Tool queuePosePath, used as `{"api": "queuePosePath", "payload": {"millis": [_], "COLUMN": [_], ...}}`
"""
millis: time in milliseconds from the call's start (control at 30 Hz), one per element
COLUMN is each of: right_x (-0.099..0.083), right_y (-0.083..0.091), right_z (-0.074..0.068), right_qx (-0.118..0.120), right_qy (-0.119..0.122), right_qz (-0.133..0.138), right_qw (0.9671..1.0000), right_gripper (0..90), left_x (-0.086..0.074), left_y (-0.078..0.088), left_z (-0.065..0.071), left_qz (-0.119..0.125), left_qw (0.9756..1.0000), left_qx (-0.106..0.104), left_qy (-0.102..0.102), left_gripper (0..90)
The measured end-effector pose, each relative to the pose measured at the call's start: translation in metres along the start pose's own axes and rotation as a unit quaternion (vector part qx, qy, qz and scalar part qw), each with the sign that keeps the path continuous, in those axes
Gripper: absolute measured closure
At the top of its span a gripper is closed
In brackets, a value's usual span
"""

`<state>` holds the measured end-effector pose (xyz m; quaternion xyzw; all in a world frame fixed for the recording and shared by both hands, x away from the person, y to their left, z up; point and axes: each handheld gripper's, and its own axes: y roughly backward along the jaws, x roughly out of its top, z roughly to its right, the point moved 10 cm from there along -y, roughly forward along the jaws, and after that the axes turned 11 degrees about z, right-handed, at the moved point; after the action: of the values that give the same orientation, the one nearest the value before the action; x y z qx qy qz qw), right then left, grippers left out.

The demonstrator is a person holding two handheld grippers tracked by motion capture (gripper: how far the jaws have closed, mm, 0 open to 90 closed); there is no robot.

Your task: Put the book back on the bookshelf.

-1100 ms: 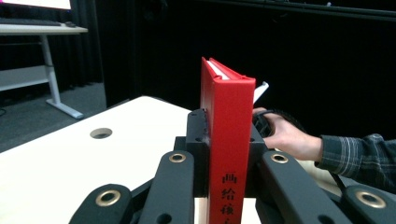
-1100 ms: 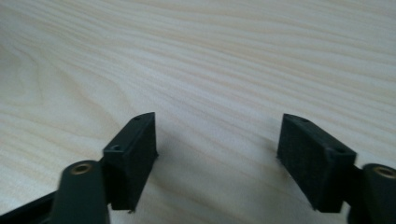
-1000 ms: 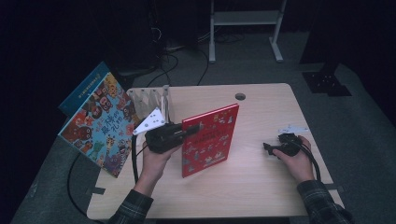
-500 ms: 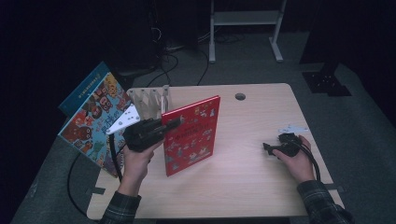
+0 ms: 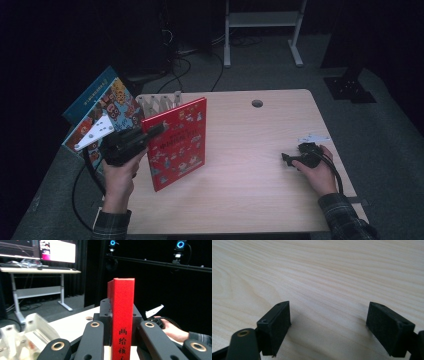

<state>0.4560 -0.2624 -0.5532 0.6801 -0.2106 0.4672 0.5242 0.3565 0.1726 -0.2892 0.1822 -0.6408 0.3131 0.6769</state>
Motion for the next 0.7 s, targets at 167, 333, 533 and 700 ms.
{"api": "queuePosePath", "payload": {"millis": [167, 333, 533, 700], "right_x": [0.000, 0.000, 0.000, 0.000], "right_y": [0.000, 0.000, 0.000, 0.000], "right_z": [0.000, 0.000, 0.000, 0.000], "right_qx": [0.000, 0.000, 0.000, 0.000], "right_qy": [0.000, 0.000, 0.000, 0.000], "right_qz": [-0.001, -0.001, -0.001, -0.001], "right_qw": [1.0000, 1.0000, 1.0000, 1.0000], "right_gripper": [18.1, 18.1, 17.9, 17.9], "left_x": [0.007, 0.017, 0.025, 0.029], "left_y": [0.019, 0.036, 0.050, 0.060], "left_z": [-0.014, -0.029, -0.043, -0.053], "left_qz": [0.007, 0.019, 0.032, 0.041], "left_qw": [0.9996, 0.9982, 0.9958, 0.9943], "left_qx": [0.027, 0.056, 0.085, 0.098], "left_qy": [-0.002, -0.007, -0.011, -0.003], "left_gripper": [79.6, 79.7, 79.7, 79.7]}}
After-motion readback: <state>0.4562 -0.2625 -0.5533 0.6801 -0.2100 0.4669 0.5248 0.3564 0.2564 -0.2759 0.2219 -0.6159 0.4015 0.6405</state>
